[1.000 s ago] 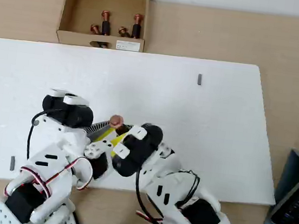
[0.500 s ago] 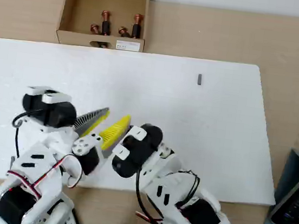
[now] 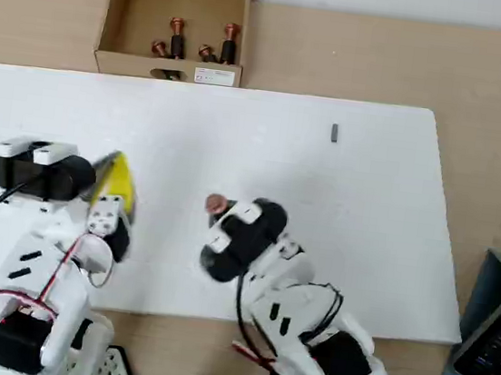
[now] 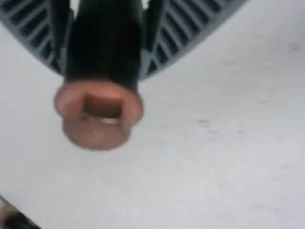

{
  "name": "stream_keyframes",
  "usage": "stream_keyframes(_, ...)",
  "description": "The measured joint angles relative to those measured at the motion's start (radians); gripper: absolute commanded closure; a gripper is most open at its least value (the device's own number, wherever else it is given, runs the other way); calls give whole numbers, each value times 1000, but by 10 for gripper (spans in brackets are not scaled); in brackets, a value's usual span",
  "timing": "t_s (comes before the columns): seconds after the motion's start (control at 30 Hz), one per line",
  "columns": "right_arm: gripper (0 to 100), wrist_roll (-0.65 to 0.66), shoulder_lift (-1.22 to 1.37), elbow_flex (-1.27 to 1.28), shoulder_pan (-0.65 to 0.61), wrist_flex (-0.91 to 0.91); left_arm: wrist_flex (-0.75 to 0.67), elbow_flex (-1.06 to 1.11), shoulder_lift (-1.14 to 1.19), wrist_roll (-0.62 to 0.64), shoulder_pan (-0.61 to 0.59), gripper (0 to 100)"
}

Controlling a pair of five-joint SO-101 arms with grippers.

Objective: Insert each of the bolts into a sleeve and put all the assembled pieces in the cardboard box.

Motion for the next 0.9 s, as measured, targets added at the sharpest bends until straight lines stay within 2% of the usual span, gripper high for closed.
stream_keyframes(0.2,989,-127,0,-38,115,89,0,157,2,-60,-152,998)
stream_keyframes(0.5,989,-161,6,-201,124,189,0,384,3,-63,-164,998)
stream_keyframes(0.77,989,-161,393,-519,124,187,0,413,3,-63,-172,998)
stream_keyframes(0.9,989,-161,624,-678,124,132,0,413,3,-63,-172,998)
